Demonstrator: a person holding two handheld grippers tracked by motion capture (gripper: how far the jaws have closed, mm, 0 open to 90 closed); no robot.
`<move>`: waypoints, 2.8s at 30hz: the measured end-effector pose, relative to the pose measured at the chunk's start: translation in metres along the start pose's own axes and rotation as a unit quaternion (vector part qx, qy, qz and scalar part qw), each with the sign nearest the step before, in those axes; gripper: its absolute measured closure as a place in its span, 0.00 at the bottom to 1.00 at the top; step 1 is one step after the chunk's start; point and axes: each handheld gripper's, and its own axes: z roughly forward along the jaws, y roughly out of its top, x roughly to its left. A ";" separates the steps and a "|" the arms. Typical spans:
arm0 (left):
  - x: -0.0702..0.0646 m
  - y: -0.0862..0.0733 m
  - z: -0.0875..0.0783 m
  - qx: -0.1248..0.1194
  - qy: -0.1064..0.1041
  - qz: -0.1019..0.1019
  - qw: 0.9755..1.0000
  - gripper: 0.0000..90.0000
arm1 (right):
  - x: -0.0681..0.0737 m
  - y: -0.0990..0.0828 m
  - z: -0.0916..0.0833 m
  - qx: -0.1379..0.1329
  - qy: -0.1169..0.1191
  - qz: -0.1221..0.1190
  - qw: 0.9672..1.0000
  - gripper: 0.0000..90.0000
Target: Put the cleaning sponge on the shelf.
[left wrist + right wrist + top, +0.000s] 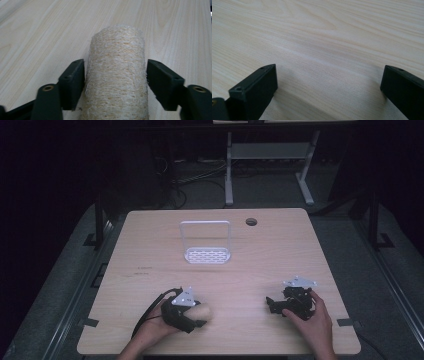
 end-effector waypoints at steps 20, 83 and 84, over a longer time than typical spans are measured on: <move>0.002 -0.002 -0.008 -0.008 0.001 -0.014 1.000 0.46 | 0.000 0.000 0.000 0.000 0.000 0.000 1.000 0.01; 0.063 0.022 -0.022 -0.031 0.091 -0.083 0.992 0.46 | 0.000 0.000 0.000 0.000 0.000 -0.001 1.000 0.01; 0.064 0.023 -0.022 -0.034 0.091 -0.083 0.992 0.46 | 0.000 0.000 0.000 0.000 0.000 -0.001 1.000 0.01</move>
